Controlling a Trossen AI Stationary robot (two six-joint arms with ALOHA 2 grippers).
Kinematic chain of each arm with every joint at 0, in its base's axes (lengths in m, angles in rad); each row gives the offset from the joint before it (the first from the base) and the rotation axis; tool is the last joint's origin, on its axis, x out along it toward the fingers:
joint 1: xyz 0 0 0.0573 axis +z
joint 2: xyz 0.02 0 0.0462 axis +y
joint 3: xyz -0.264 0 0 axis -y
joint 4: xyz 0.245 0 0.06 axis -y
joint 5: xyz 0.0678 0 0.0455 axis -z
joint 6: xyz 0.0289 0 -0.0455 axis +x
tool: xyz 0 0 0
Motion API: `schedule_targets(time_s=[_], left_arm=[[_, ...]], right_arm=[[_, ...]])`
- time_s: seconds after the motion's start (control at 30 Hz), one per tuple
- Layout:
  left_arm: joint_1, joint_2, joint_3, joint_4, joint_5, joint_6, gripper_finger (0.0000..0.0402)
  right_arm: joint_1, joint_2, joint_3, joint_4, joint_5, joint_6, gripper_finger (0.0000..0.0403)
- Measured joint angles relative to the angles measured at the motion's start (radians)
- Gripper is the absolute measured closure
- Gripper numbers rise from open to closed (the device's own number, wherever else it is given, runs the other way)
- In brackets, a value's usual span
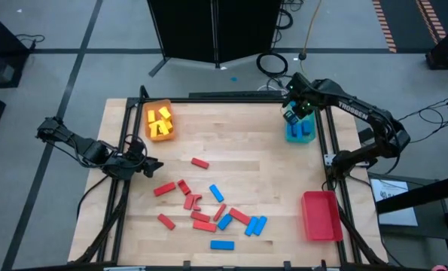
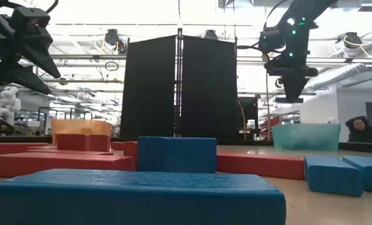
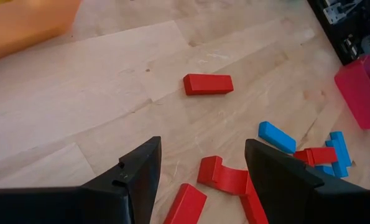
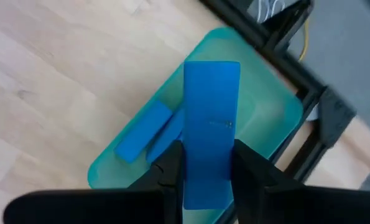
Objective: Sort blocks
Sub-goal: Put the blue block into the blue bin
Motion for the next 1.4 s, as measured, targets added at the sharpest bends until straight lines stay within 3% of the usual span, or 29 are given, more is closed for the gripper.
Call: schedule_targets(time_s=[0.33, 1.23, 1.4], left_arm=[[0.0, 0.0, 0.0, 0.0, 0.0, 0.0, 0.0174], [0.0, 0.0, 0.0, -0.003, 0.0, 0.007, 0.0174], [0.0, 0.0, 0.0, -0.003, 0.0, 0.007, 0.0174]], right_arm=[[-0.021, 0.0, -0.114, 0.019, -0.046, 0.083, 0.0341], [-0.048, 0.0, -0.117, 0.052, -0.063, 0.198, 0.034], [-0.047, 0.0, -0.117, 0.039, -0.063, 0.214, 0.0296]])
